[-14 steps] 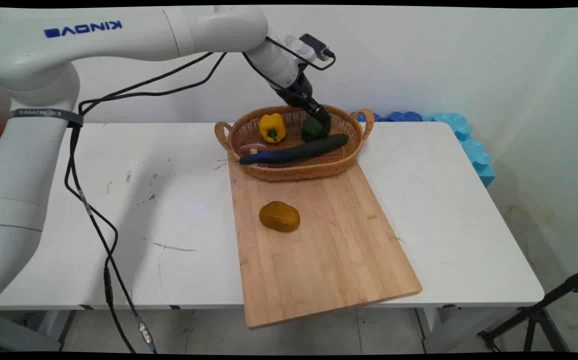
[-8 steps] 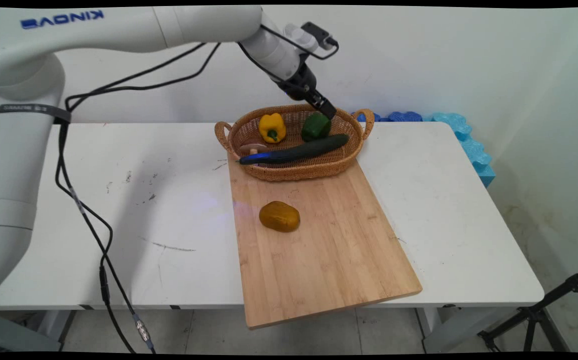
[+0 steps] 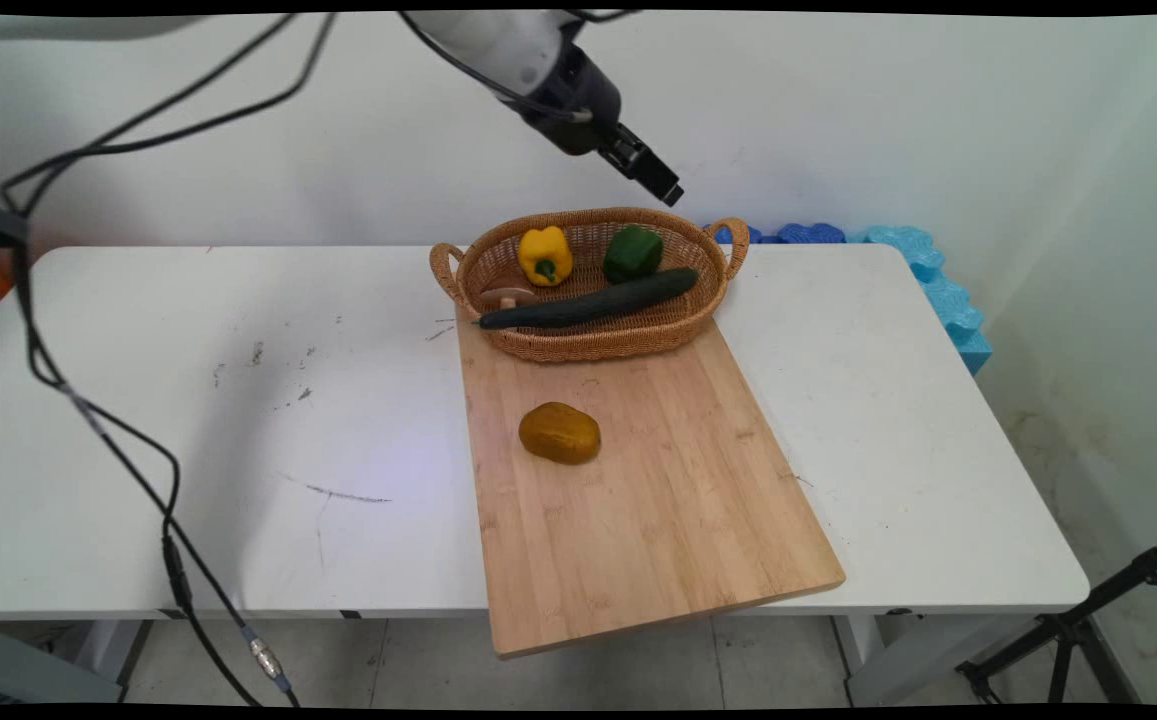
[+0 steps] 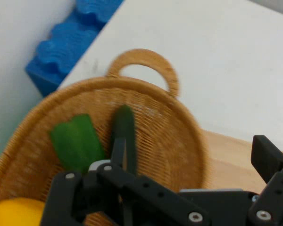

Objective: Pick up the potato from the cutting board

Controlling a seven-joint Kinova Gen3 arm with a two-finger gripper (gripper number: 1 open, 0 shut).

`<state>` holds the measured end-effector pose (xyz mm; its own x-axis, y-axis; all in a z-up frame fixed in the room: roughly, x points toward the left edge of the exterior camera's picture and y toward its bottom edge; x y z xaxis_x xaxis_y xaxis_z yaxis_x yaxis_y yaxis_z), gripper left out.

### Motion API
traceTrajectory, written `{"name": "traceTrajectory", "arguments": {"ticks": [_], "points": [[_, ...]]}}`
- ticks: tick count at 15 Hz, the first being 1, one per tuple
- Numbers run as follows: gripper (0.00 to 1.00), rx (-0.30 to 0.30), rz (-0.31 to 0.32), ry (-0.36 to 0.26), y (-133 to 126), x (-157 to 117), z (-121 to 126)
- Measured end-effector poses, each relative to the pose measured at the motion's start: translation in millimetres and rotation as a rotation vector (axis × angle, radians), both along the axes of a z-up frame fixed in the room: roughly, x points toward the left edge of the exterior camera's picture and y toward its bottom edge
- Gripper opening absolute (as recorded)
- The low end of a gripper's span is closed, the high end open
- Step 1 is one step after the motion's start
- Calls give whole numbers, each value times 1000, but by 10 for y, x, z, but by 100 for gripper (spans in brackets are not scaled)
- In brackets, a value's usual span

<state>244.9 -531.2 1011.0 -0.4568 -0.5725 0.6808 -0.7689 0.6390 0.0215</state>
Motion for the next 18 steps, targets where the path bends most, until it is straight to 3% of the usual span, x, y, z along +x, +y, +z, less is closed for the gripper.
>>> {"name": "traceTrajectory", "arguments": {"ticks": [5, 11, 14, 18], "points": [[100, 50, -117, 38, 782, 188, 264], [100, 129, -198, 25, 1473, 341, 139], [100, 172, -209, -9, 1634, 328, -61], [100, 192, -260, -119, 1625, 346, -401]]}}
